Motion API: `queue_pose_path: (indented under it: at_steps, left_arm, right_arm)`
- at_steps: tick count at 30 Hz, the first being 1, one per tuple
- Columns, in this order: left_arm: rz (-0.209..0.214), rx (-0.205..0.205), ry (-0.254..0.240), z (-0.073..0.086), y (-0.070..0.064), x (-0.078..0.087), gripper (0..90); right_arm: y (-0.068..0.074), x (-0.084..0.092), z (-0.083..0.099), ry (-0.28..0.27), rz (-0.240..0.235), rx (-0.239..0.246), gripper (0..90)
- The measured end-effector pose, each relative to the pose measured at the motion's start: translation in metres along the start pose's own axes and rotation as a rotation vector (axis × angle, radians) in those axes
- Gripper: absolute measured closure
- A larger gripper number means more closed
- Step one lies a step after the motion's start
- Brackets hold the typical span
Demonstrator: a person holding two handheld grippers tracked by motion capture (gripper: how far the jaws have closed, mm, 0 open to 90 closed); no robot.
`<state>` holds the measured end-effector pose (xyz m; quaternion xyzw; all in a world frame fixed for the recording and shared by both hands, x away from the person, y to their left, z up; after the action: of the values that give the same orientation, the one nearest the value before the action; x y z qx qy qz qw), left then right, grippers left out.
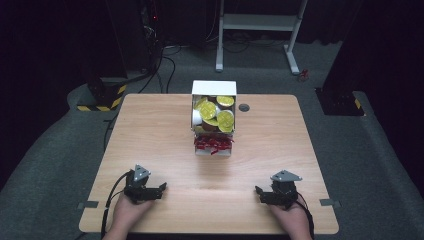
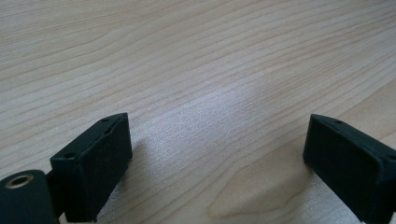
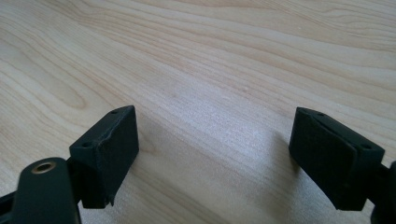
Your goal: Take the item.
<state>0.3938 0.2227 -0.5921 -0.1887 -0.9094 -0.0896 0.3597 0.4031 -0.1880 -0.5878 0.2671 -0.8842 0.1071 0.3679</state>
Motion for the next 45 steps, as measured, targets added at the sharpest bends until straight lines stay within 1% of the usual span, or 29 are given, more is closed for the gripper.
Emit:
queue_pose_path:
  at_steps: [2,5,10,13,14,15,16,18,21,23,27,29,32,36,38,39,40,41,44,45]
  left_arm:
    - [0.000,-0.001,0.002,0.0000,0.0001,0.0000,8.2]
    - [0.002,-0.001,-0.001,-0.0009,-0.0001,-0.0009,8.2]
    - [0.000,-0.012,-0.002,-0.0015,0.0008,-0.0013,8.2]
    - [0.002,-0.005,-0.003,-0.0015,0.0001,-0.0013,8.3]
    - [0.002,-0.003,-0.003,-0.0013,0.0000,-0.0011,8.3]
    - [0.002,-0.003,0.000,-0.0008,0.0001,-0.0005,8.5]
    - [0.002,0.001,0.000,-0.0005,-0.0003,-0.0002,8.8]
    - [-0.003,-0.003,-0.004,-0.0003,0.0005,0.0004,10.1]
    - [-0.006,0.007,-0.009,0.0001,0.0001,0.0013,11.1]
    - [-0.007,0.005,-0.009,0.0003,0.0005,0.0016,11.3]
    - [-0.017,0.013,-0.019,0.0002,0.0017,0.0028,15.3]
    - [-0.017,0.013,-0.019,0.0003,0.0017,0.0028,15.3]
    - [-0.018,0.013,-0.020,0.0004,0.0015,0.0030,15.5]
    - [-0.019,0.016,-0.019,0.0007,0.0017,0.0034,16.7]
    - [-0.015,0.018,-0.026,0.0006,0.0013,0.0042,21.4]
    - [-0.008,0.012,-0.034,0.0001,0.0012,0.0048,24.6]
    - [-0.006,0.007,-0.034,0.0004,0.0014,0.0053,24.6]
    - [0.012,0.000,-0.038,0.0001,0.0011,0.0059,25.8]
    - [0.012,-0.003,-0.050,-0.0024,0.0011,0.0076,26.4]
    - [0.016,-0.004,-0.054,-0.0030,0.0008,0.0085,26.5]
  right_arm:
    - [0.0006,0.0014,0.0016,0.001,0.005,-0.012,16.0]
    - [-0.0002,0.0026,0.0027,-0.001,0.000,-0.002,16.2]
    - [-0.0026,0.0059,0.0058,-0.001,-0.009,-0.006,16.8]
    - [-0.0029,0.0057,0.0057,0.000,-0.009,-0.003,16.1]
    - [-0.0038,0.0053,0.0052,0.000,-0.012,0.007,15.6]
    - [-0.0037,0.0048,0.0050,0.002,-0.016,0.003,15.1]
    - [-0.0043,0.0041,0.0044,0.002,-0.018,0.010,14.6]
    - [-0.0043,0.0030,0.0035,0.003,-0.017,0.004,14.1]
    - [-0.0040,0.0018,0.0026,0.006,-0.012,-0.004,14.0]
    - [-0.0041,0.0018,0.0026,0.006,-0.012,-0.003,14.0]
    - [-0.0045,0.0014,0.0022,0.005,-0.010,-0.004,14.0]
    - [-0.0044,0.0014,0.0022,0.006,-0.010,-0.006,14.0]
    - [-0.0044,0.0009,0.0019,0.007,-0.015,0.006,12.5]
    - [-0.0045,0.0006,0.0017,0.007,-0.015,0.009,12.4]
    - [-0.0045,0.0007,0.0018,0.006,-0.017,0.009,12.5]
    - [-0.0041,0.0011,0.0022,0.007,-0.016,0.005,12.5]
    - [-0.0041,0.0011,0.0022,0.007,-0.016,0.005,12.5]
    - [-0.0041,0.0012,0.0023,0.007,-0.016,0.006,12.5]
    - [-0.0042,0.0013,0.0023,0.006,-0.015,0.006,12.7]
    - [-0.0040,0.0015,0.0026,0.007,-0.013,0.000,12.9]
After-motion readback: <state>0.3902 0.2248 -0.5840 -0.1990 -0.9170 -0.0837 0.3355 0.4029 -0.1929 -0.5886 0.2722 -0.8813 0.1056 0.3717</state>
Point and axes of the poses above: each handheld gripper's, and its own axes: x roughly backward along the jaws, z roughly out of its underside, y roughly to its left, the point moved 9 cm from there along -x, roughly forward along the jaws, and after that the axes turned 2 degrees about -z, right-handed, at the moved point
